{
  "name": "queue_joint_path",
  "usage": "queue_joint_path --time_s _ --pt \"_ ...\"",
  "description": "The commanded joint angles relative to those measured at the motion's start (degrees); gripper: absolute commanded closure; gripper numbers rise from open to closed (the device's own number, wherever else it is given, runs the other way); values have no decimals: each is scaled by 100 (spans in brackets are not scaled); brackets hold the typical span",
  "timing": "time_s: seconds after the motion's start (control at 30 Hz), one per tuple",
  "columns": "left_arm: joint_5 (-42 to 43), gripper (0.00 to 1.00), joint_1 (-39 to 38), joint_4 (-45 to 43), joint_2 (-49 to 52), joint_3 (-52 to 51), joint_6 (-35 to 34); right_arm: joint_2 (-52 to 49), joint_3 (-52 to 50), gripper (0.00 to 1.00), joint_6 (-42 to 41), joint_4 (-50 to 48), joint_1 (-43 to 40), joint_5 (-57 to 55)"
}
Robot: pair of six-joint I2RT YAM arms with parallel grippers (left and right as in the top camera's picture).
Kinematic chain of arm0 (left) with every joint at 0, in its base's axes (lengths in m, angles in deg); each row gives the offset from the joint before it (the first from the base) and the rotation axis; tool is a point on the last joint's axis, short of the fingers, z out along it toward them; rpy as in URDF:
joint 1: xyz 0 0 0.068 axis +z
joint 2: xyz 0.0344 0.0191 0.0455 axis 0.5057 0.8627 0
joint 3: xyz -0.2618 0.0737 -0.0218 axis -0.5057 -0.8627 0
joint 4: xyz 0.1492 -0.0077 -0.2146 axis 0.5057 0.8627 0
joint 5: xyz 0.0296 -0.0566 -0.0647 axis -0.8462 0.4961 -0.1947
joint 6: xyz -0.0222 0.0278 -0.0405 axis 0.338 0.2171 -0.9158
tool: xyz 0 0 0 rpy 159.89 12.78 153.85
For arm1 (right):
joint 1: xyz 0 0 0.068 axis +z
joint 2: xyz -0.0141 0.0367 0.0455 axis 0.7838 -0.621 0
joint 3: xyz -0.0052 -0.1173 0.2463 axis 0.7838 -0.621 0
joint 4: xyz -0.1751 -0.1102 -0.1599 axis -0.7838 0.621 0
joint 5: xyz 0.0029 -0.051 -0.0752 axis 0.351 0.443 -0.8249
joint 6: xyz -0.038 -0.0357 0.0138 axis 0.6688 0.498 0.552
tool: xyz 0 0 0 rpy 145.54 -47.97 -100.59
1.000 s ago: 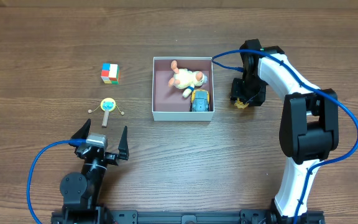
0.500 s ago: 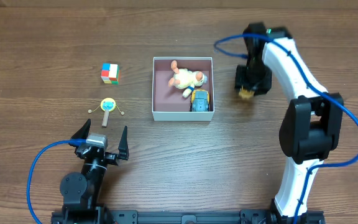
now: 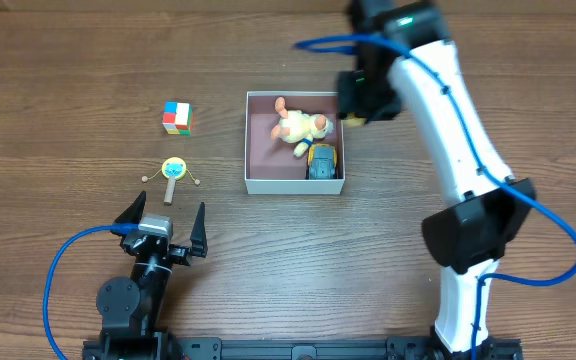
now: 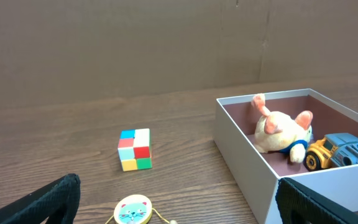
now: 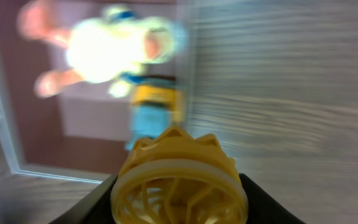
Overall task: Pack container
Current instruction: 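Place the yellow round toy into the box with the right gripper, then withdraw the right arm to the right side of the table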
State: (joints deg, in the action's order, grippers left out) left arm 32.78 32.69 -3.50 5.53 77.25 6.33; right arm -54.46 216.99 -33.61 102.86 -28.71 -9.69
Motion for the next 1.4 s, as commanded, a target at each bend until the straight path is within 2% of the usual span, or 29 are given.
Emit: queue_joint_path --time_s 0.0,0.37,0.47,0.8,1.03,1.13,1.23,1.3,1.37 --pt "4 0 35 -7 -17 -20 87 144 129 45 -109 -216 503 -243" --pt "4 0 35 -7 -17 -20 87 -107 101 44 -262 -339 776 -411" --pt "4 0 35 -7 -17 -20 87 -188 -105 40 -260 -706 774 -413" --pt "4 0 35 -7 -17 -20 87 -649 -278 38 -260 -1272 761 -505" --pt "4 0 35 -7 -17 -20 87 -643 -140 29 -267 -1106 695 -761" --pt "4 0 35 -7 -17 -20 87 -627 243 20 -308 -713 601 -946" --pt "4 0 35 -7 -17 -20 87 -579 798 2 -439 -190 424 -1261" --pt "4 0 35 -7 -17 -20 87 -496 1320 0 -616 291 190 -1589" --pt "4 0 35 -7 -17 -20 87 -323 1482 0 -560 304 -52 -1550"
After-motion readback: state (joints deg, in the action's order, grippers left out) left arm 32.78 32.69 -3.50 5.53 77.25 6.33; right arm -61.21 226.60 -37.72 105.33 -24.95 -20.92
